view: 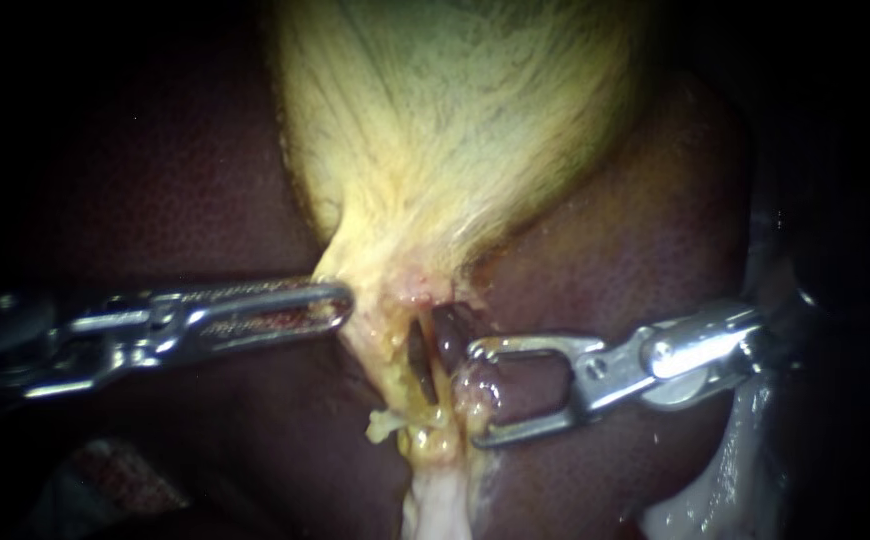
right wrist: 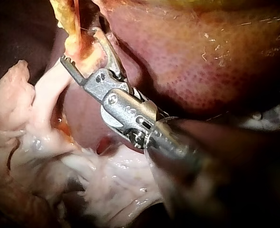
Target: Going back first clip left tube
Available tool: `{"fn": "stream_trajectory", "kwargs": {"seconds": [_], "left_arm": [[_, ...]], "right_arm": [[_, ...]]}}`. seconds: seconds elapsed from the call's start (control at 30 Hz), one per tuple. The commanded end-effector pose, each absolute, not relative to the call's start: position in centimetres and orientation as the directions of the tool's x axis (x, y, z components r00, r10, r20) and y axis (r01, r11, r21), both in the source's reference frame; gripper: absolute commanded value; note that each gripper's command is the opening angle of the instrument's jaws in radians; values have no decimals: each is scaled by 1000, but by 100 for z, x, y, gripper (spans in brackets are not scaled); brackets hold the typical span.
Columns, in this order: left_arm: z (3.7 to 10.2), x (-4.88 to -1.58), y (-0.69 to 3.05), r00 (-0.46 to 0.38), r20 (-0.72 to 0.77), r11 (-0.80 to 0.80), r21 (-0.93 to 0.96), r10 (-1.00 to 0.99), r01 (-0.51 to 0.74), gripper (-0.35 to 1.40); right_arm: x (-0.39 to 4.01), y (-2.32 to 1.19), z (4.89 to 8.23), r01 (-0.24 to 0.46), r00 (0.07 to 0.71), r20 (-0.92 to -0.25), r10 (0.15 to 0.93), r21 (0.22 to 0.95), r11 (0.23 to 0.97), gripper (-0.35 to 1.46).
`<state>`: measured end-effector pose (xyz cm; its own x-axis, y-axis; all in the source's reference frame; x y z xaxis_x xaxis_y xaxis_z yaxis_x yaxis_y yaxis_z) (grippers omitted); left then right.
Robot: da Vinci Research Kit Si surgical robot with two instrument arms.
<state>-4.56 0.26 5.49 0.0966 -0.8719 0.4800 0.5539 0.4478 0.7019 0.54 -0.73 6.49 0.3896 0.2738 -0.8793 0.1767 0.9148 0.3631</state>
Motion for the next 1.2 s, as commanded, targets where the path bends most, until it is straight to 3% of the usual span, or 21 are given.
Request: {"fn": "stream_trajectory", "kwargs": {"seconds": [0.03, 0.53, 1.2], "left_arm": [[550, -457, 27, 97, 480, 447, 702, -872, 554, -5], [557, -459, 29, 96, 480, 448, 701, -872, 555, -5], [624, -501, 26, 105, 494, 464, 694, -863, 550, -5]], "right_arm": [[51, -72, 645, 177, 391, -883, 260, 350, 920, 60], [33, -63, 623, 207, 375, -916, 142, 232, 950, 60], [27, -63, 615, 219, 369, -921, 121, 213, 952, 60]]}}
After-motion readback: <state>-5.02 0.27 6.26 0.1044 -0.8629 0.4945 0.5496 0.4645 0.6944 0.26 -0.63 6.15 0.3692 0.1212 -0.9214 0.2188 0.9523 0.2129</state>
